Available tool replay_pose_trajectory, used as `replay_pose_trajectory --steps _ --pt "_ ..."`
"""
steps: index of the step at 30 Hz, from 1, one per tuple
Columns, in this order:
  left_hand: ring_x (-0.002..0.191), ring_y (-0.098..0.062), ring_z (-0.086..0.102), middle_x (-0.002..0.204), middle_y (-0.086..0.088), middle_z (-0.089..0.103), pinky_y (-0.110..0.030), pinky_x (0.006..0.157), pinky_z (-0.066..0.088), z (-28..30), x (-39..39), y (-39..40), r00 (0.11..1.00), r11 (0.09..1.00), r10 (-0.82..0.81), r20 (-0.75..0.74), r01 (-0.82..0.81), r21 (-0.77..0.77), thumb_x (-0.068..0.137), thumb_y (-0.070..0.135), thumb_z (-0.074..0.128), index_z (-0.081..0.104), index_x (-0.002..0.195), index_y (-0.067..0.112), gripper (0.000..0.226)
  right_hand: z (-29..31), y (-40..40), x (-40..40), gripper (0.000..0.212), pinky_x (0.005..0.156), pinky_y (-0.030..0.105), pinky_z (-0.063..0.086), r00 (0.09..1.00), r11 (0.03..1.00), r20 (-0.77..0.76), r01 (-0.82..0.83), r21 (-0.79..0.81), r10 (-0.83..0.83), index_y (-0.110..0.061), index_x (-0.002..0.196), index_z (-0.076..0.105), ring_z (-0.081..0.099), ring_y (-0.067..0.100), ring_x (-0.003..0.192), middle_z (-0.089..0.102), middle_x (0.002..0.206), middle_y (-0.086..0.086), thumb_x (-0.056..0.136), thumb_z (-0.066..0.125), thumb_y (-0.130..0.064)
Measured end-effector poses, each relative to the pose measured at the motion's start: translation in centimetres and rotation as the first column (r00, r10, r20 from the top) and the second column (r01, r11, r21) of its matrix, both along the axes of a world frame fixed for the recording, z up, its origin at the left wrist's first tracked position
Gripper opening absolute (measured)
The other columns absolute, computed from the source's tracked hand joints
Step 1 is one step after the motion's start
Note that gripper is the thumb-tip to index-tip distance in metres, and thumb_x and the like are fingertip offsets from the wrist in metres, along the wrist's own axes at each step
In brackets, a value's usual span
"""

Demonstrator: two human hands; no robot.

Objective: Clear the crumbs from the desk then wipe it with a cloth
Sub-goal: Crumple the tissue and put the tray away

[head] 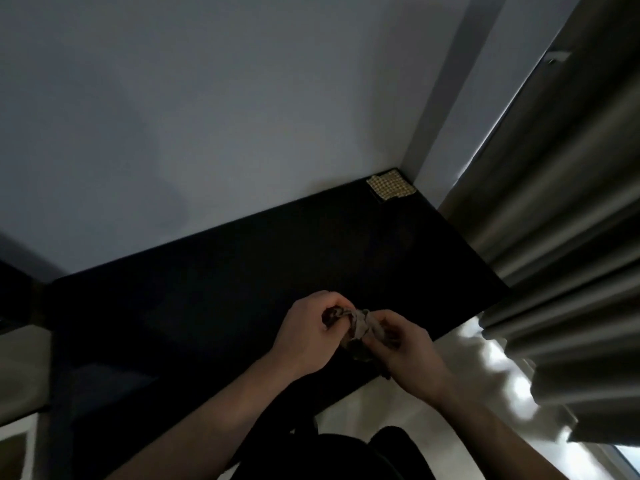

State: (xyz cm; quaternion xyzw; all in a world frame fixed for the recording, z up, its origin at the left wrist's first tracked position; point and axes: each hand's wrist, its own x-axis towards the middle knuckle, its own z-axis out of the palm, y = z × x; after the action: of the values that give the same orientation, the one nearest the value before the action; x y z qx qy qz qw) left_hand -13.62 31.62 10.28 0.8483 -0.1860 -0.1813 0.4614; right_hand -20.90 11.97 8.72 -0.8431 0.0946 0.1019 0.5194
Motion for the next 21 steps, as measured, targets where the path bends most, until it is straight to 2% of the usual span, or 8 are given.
replay_pose_trajectory --steps 3,5,8,10,12,15,18,21 --pt "0.093 0.004 0.062 0.104 0.021 0.058 -0.024 0.084 0.057 -0.1 3.5 -1.9 1.000 0.996 -0.004 0.027 0.001 0.093 0.090 0.029 0.069 0.071 0.102 0.040 0.016 -0.7 -2.8 3.3 0.024 0.082 0.021 0.058 0.999 0.997 0.042 -0.004 -0.075 0.007 -0.046 0.108 0.071 0.072 -0.001 0.096 0.074 0.105 -0.017 0.094 0.076 -0.026" --pt "0.085 0.000 0.061 0.099 0.018 0.056 -0.023 0.078 0.055 -0.5 5.5 -3.5 0.999 0.984 -0.006 0.049 -0.003 0.177 0.088 0.035 0.070 0.073 0.102 0.042 0.016 -1.3 -5.0 5.5 0.027 0.086 0.019 0.055 0.998 0.992 0.054 -0.022 -0.126 0.029 -0.048 0.111 0.071 0.069 -0.002 0.101 0.070 0.109 -0.020 0.093 0.076 -0.029" --pt "0.067 -0.003 0.064 0.077 0.015 0.066 -0.019 0.062 0.051 -1.6 8.3 -6.4 1.000 0.977 0.005 0.024 -0.010 0.211 0.090 0.036 0.068 0.073 0.104 0.044 0.017 -2.1 -8.3 8.6 0.029 0.086 0.017 0.054 0.996 0.989 0.057 -0.062 -0.131 0.070 -0.043 0.117 0.072 0.068 -0.005 0.102 0.071 0.109 -0.021 0.095 0.074 -0.025" --pt "0.064 0.001 0.065 0.072 0.020 0.069 -0.018 0.059 0.050 -2.8 10.2 -8.7 1.000 0.974 0.004 -0.007 -0.002 0.225 0.090 0.035 0.065 0.073 0.103 0.044 0.017 -2.8 -10.5 10.7 0.030 0.089 0.018 0.056 0.994 0.990 0.054 -0.084 -0.115 0.091 -0.037 0.121 0.073 0.069 -0.007 0.102 0.073 0.109 -0.022 0.096 0.073 -0.020" --pt "0.071 0.003 0.067 0.078 0.021 0.072 -0.024 0.069 0.058 -4.1 12.1 -11.4 0.999 0.969 0.016 -0.044 -0.005 0.245 0.090 0.035 0.061 0.073 0.102 0.043 0.018 -3.9 -13.2 12.9 0.027 0.089 0.019 0.057 0.994 0.987 0.042 -0.095 -0.128 0.101 -0.036 0.119 0.073 0.069 -0.008 0.100 0.074 0.106 -0.024 0.097 0.072 -0.021" --pt "0.085 0.002 0.069 0.092 0.018 0.074 -0.030 0.084 0.060 -5.7 14.9 -16.0 0.991 0.970 0.071 -0.116 -0.042 0.240 0.091 0.032 0.061 0.075 0.105 0.035 0.020 -5.8 -17.8 16.4 0.025 0.081 0.018 0.055 0.991 0.973 0.010 -0.130 -0.190 0.134 -0.043 0.110 0.072 0.068 -0.008 0.094 0.073 0.098 -0.025 0.096 0.071 -0.024" --pt "0.089 -0.001 0.070 0.095 0.016 0.074 -0.033 0.086 0.060 -7.2 17.7 -20.8 0.972 0.967 0.118 -0.203 -0.065 0.248 0.092 0.031 0.058 0.074 0.106 0.035 0.021 -7.9 -22.7 20.2 0.024 0.088 0.026 0.058 0.986 0.949 0.016 -0.155 -0.274 0.166 -0.041 0.111 0.072 0.067 -0.005 0.097 0.072 0.103 -0.022 0.094 0.069 -0.026" --pt "0.090 -0.005 0.070 0.098 0.014 0.074 -0.037 0.087 0.060 -8.4 21.4 -25.3 0.967 0.960 0.139 -0.215 -0.078 0.269 0.093 0.031 0.052 0.071 0.106 0.037 0.024 -9.4 -27.1 24.8 0.027 0.098 0.033 0.057 0.982 0.931 0.037 -0.164 -0.326 0.186 -0.035 0.118 0.072 0.066 0.000 0.106 0.071 0.114 -0.018 0.094 0.067 -0.022"
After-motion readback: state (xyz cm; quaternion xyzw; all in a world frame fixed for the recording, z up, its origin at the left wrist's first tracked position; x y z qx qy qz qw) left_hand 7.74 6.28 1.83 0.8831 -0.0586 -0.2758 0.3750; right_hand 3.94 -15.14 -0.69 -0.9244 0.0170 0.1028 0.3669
